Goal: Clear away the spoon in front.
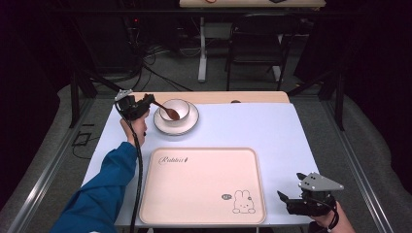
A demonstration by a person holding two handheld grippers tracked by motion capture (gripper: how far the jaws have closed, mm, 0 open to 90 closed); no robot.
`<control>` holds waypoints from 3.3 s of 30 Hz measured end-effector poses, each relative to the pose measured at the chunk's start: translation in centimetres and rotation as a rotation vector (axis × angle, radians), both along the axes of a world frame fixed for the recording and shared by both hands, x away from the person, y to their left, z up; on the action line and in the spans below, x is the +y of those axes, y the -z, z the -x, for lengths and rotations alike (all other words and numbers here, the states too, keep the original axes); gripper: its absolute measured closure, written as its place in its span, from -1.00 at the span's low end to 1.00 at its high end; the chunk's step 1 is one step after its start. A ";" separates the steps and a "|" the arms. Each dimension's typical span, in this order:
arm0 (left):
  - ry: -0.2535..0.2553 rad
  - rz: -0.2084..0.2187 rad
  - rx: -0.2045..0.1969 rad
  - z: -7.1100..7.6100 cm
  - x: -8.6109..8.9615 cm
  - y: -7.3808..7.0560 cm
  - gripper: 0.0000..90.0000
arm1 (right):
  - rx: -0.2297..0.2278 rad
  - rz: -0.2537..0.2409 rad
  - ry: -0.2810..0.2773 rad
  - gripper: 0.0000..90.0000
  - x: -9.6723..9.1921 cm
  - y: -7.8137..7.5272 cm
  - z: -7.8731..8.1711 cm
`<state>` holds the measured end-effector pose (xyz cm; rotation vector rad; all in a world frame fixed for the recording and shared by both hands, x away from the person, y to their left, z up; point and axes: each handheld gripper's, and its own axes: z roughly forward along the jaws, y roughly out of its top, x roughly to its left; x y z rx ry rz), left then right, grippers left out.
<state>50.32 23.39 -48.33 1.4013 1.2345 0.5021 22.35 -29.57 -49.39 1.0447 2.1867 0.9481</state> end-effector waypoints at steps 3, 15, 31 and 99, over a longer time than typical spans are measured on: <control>0.004 -0.015 -0.015 0.2 0.1 -0.4 0.87 | 0.001 0.001 -0.002 -0.68 0.1 0.0 -0.1; 0.007 -0.061 -0.046 0.9 0.6 -1.9 0.87 | 0.000 -0.004 -0.013 -0.68 0.2 0.0 -0.4; 0.043 -0.128 -0.091 2.3 0.1 -5.2 0.87 | -0.019 -0.010 -0.017 -0.69 0.2 -0.1 -0.2; 0.451 -0.370 -0.088 10.2 -0.2 -12.8 0.87 | -0.026 -0.004 -0.017 -0.69 0.2 -0.1 0.0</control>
